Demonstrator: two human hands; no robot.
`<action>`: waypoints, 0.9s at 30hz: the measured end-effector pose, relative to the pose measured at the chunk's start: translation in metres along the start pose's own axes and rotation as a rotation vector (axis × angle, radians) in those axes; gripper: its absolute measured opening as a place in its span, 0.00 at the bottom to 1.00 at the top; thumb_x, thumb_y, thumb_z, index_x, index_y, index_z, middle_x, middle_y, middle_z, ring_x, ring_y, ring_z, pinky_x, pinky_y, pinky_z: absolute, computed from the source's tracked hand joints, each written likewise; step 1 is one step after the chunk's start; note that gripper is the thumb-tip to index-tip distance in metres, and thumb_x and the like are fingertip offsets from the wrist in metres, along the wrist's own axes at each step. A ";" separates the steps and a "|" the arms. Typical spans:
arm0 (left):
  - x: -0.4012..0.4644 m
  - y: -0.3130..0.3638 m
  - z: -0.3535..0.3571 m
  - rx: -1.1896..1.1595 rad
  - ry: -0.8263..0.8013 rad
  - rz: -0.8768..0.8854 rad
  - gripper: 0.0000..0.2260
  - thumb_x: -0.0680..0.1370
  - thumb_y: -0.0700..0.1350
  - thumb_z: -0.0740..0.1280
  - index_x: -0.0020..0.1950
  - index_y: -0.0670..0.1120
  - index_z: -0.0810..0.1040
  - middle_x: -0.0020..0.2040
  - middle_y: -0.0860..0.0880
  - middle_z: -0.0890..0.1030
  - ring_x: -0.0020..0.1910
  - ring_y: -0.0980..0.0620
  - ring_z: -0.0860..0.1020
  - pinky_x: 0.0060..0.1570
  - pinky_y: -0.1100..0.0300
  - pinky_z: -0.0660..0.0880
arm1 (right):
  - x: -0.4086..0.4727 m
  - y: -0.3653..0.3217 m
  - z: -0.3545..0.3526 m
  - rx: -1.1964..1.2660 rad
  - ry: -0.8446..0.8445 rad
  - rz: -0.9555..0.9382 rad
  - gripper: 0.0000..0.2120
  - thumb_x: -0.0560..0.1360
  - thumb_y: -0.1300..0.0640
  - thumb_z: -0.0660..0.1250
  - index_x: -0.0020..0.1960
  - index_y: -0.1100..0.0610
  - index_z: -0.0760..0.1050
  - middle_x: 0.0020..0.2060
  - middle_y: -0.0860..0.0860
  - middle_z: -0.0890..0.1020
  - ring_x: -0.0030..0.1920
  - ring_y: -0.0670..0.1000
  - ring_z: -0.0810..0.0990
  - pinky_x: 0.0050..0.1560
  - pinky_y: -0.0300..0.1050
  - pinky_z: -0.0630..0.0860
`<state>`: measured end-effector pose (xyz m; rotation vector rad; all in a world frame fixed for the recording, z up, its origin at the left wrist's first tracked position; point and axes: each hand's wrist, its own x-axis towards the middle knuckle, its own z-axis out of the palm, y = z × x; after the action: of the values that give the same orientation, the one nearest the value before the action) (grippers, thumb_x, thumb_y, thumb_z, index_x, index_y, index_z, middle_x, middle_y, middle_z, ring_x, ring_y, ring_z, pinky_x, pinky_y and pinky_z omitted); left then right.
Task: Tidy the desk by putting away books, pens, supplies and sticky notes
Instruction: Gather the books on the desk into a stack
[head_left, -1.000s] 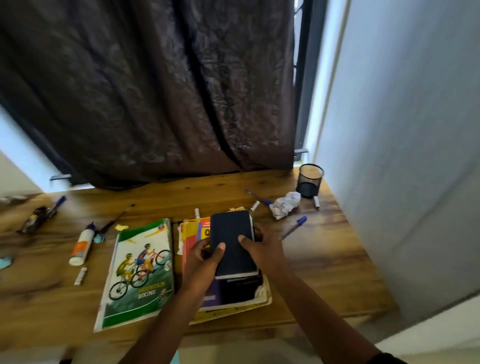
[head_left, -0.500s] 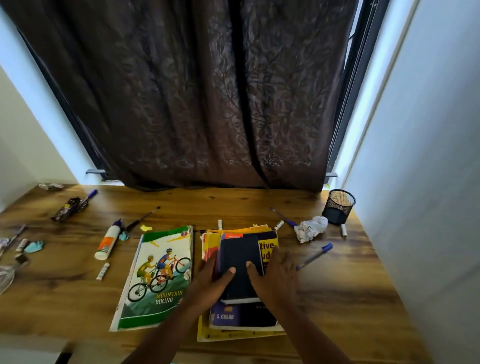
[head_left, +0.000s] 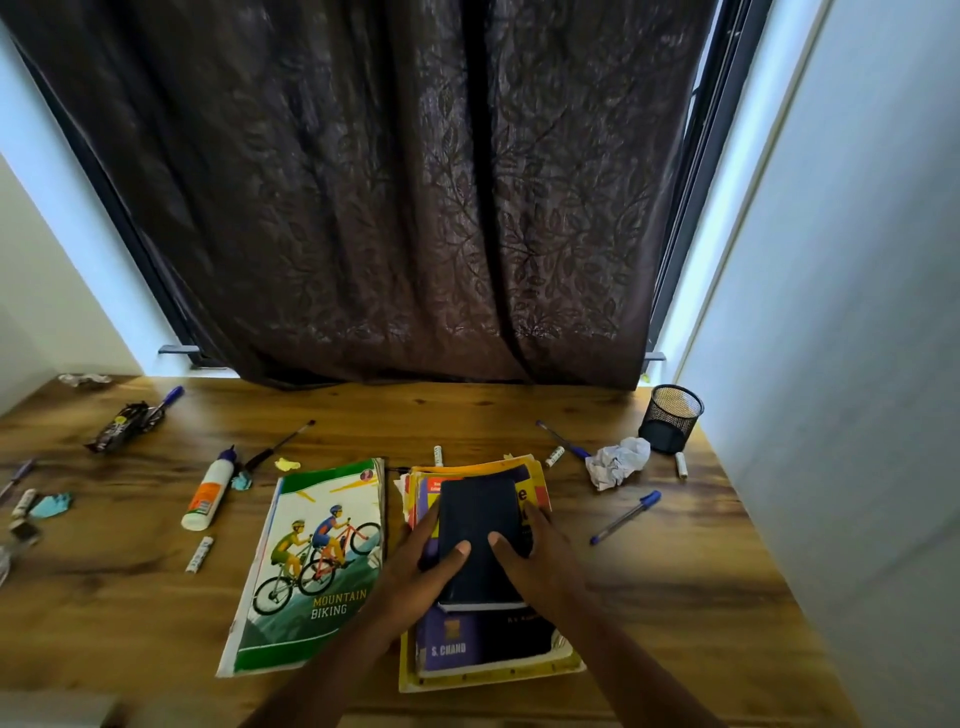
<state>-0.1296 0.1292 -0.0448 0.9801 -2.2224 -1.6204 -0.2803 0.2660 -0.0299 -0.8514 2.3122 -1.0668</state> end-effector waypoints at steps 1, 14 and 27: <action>0.001 0.000 0.000 0.037 -0.008 -0.010 0.30 0.69 0.74 0.67 0.68 0.82 0.57 0.75 0.57 0.67 0.69 0.54 0.74 0.65 0.51 0.77 | 0.000 0.000 0.002 0.006 -0.005 0.001 0.31 0.79 0.39 0.66 0.78 0.48 0.63 0.72 0.48 0.70 0.70 0.51 0.72 0.62 0.43 0.75; -0.043 -0.018 -0.001 0.428 -0.176 0.072 0.65 0.59 0.79 0.73 0.81 0.62 0.34 0.82 0.57 0.33 0.82 0.50 0.39 0.78 0.44 0.59 | -0.041 0.017 -0.012 -0.183 -0.154 -0.079 0.55 0.65 0.23 0.69 0.82 0.41 0.48 0.81 0.45 0.49 0.81 0.55 0.51 0.77 0.61 0.62; -0.059 -0.045 0.011 0.588 -0.083 0.237 0.64 0.60 0.79 0.70 0.82 0.57 0.36 0.80 0.57 0.30 0.83 0.47 0.43 0.73 0.45 0.69 | -0.049 0.046 -0.008 -0.572 -0.297 -0.277 0.73 0.62 0.33 0.79 0.80 0.55 0.28 0.78 0.60 0.27 0.79 0.66 0.32 0.77 0.67 0.53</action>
<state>-0.0733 0.1670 -0.0781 0.7288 -2.8185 -0.9358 -0.2661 0.3277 -0.0545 -1.4668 2.3018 -0.3198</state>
